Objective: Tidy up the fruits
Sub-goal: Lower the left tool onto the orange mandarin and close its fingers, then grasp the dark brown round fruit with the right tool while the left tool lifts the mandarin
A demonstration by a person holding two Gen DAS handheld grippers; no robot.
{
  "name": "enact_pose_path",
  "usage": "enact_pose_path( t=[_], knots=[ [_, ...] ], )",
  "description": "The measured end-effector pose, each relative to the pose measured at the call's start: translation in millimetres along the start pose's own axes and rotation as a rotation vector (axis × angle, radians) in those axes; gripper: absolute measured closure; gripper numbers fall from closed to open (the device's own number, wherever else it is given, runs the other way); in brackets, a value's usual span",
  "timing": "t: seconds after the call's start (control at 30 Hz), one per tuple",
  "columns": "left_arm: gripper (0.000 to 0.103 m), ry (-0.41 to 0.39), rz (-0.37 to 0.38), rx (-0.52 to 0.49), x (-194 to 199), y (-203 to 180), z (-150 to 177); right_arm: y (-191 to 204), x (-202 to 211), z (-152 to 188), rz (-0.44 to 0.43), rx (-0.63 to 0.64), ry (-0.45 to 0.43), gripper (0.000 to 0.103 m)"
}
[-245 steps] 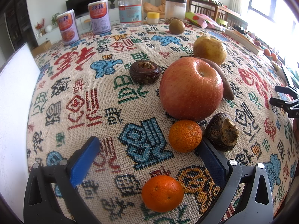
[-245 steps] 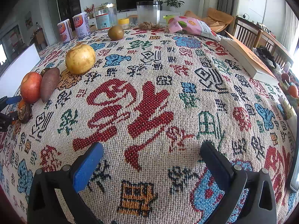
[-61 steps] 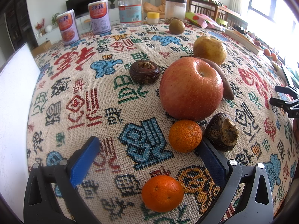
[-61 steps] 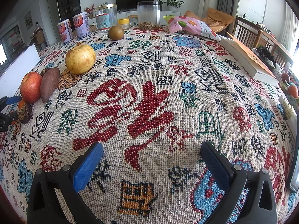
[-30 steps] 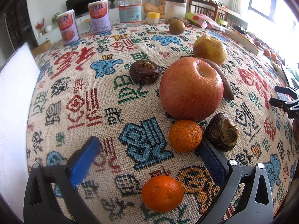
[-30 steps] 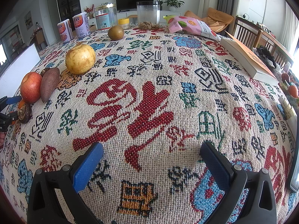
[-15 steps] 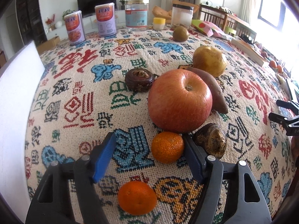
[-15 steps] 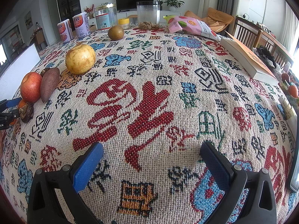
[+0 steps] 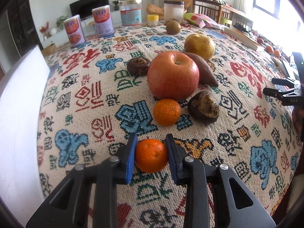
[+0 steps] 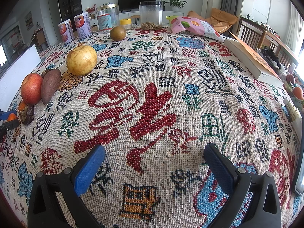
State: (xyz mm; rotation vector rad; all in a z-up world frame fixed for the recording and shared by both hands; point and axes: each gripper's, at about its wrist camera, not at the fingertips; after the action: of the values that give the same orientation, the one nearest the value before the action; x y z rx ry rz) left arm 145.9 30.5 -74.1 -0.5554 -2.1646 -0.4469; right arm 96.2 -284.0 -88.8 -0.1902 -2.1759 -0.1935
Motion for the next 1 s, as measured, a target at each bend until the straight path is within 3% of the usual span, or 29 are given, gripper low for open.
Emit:
enact_pose_path(
  t=[0.2, 0.3, 0.4, 0.57, 0.6, 0.63, 0.77, 0.9, 1.0],
  knots=[
    [0.074, -0.035, 0.022, 0.149, 19.4, 1.3, 18.5, 8.2, 5.7, 3.2, -0.003, -0.005, 0.001, 0.001],
    [0.074, -0.056, 0.019, 0.195, 33.8, 0.0, 26.6, 65.4, 29.8, 9.8, -0.235, 0.082, 0.021, 0.002],
    [0.074, -0.073, 0.016, 0.235, 48.7, 2.8, 30.7, 144.3, 46.8, 5.1, -0.325, 0.242, -0.033, 0.004],
    [0.074, -0.099, 0.050, 0.351, 75.6, 18.8, 45.9, 217.4, 4.1, -16.5, -0.325, 0.302, 0.076, 0.034],
    [0.075, -0.106, 0.053, 0.368, 80.6, 21.4, 49.2, 224.6, -2.0, -16.3, -0.317, 0.314, 0.079, 0.040],
    [0.075, -0.112, 0.052, 0.379, 85.5, 24.1, 51.8, 229.8, -7.7, -15.1, -0.305, 0.330, 0.087, 0.059],
    [0.075, -0.151, 0.067, 0.428, 108.9, 32.4, 53.6, 220.1, -6.9, -12.9, -0.313, 0.265, 0.134, 0.061],
    [0.075, -0.259, 0.101, 0.516, 165.4, 56.3, 41.1, 207.7, 26.9, -23.7, -0.420, 0.172, 0.159, 0.061],
    [0.075, -0.350, 0.056, 0.560, 223.5, 87.9, 35.3, 232.0, 73.4, -43.7, -0.539, 0.179, 0.121, 0.061]
  ],
)
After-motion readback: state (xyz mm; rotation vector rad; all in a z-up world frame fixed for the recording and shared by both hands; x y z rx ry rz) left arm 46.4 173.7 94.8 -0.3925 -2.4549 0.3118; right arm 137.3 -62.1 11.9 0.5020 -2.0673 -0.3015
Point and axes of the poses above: each gripper's, at about its wrist camera, not at the fingertips, and x roughly against the way its jaws point, y to its left, z to its underside, and after that the axes turned 9 degrees about -x, right-handed
